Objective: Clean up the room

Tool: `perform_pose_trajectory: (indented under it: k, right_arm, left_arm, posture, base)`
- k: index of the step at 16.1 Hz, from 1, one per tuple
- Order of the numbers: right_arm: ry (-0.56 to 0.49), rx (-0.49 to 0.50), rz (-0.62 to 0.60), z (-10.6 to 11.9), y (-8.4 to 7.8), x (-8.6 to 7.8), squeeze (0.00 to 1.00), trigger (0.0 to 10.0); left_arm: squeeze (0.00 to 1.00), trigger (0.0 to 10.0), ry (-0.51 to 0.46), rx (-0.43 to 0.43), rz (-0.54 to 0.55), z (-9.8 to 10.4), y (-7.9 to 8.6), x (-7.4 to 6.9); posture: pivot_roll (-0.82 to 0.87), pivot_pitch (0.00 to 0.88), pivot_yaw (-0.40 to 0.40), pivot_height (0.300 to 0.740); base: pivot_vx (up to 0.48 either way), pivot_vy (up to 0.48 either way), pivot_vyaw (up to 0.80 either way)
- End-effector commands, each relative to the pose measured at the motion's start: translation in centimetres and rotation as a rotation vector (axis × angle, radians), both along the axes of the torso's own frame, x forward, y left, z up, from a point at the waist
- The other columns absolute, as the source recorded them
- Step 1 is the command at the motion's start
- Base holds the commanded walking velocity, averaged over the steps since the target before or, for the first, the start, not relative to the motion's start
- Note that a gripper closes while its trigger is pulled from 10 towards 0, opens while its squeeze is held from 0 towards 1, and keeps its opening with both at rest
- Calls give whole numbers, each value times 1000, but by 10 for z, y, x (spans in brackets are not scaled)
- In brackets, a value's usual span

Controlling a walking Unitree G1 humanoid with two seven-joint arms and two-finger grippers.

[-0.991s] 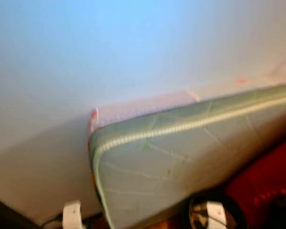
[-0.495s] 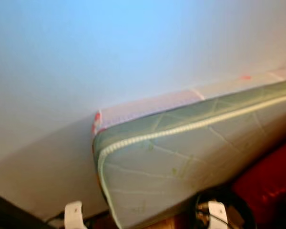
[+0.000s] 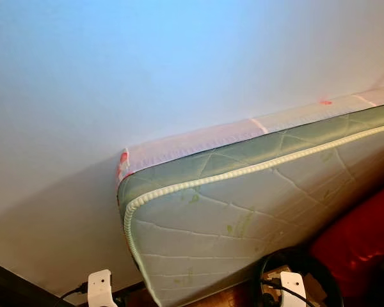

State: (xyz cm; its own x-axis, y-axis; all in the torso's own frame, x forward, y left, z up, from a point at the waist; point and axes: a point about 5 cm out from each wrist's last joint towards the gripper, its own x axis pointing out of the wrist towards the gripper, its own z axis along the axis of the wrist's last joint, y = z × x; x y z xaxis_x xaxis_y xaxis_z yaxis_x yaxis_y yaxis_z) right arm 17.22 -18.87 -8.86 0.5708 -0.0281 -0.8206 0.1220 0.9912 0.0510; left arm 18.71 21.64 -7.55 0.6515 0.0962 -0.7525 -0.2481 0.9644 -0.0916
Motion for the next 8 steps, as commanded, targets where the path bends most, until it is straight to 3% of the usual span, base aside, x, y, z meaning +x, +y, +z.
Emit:
perform_pose_trajectory:
  k: [1, 6, 8]
  right_arm:
    - [26, -16, -38, 5, -22, 6, 0, 10000]
    - [26, -15, -41, 5, -21, 5, 0, 10000]
    - [28, -15, -43, 5, -21, 5, 0, 10000]
  left_arm:
    - [0, 10000, 133, 98, -35, -10, 27, -35]
    - [0, 10000, 131, 94, -36, -11, 24, -35]
    - [0, 10000, 142, 94, -31, -13, 26, -42]
  posture:
    - [36, 0, 3, 740]
    - [35, 0, 5, 740]
    - [36, 0, 4, 740]
  base:
    - [0, 0, 0]
    - [0, 0, 0]
    - [0, 0, 0]
